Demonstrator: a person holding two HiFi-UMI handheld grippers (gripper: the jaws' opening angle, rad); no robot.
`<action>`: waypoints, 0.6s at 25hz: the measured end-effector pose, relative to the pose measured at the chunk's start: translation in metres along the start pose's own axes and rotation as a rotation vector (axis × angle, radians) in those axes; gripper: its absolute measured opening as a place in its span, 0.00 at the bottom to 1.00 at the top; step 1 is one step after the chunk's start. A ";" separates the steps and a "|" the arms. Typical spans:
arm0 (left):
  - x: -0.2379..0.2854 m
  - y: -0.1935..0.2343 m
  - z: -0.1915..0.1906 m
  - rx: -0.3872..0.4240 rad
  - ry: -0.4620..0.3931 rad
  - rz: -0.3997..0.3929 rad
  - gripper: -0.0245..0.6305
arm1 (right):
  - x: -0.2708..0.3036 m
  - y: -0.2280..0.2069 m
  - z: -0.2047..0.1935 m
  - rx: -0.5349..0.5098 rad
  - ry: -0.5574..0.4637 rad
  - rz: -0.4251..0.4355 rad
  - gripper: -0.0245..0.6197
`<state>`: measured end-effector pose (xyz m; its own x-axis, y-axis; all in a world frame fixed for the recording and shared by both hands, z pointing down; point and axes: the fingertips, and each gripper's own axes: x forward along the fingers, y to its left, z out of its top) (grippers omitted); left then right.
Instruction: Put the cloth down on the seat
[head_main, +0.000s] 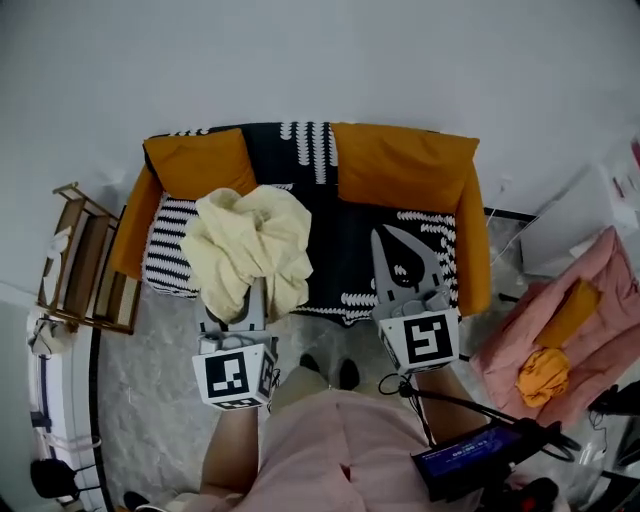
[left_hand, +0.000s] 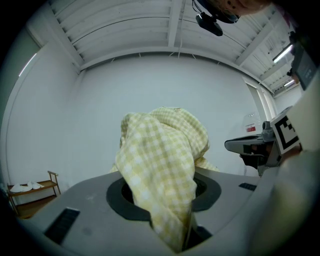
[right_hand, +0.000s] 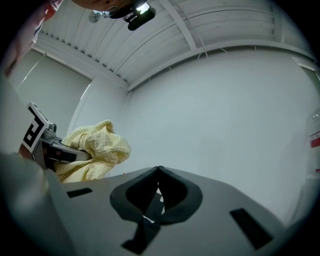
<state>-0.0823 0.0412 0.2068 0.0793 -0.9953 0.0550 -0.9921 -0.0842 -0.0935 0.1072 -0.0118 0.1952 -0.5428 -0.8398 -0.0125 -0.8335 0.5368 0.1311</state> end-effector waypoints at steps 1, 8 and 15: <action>0.006 0.003 0.001 -0.001 -0.004 0.003 0.28 | 0.006 -0.002 0.001 -0.003 -0.003 0.003 0.04; 0.045 0.020 -0.007 -0.011 0.009 0.005 0.29 | 0.045 -0.008 -0.006 -0.014 0.015 0.008 0.04; 0.105 0.048 -0.040 -0.028 0.072 -0.026 0.29 | 0.104 -0.018 -0.037 0.002 0.090 -0.018 0.04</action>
<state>-0.1253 -0.0651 0.2481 0.0985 -0.9869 0.1280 -0.9922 -0.1072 -0.0636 0.0694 -0.1121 0.2281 -0.5167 -0.8530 0.0739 -0.8431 0.5219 0.1297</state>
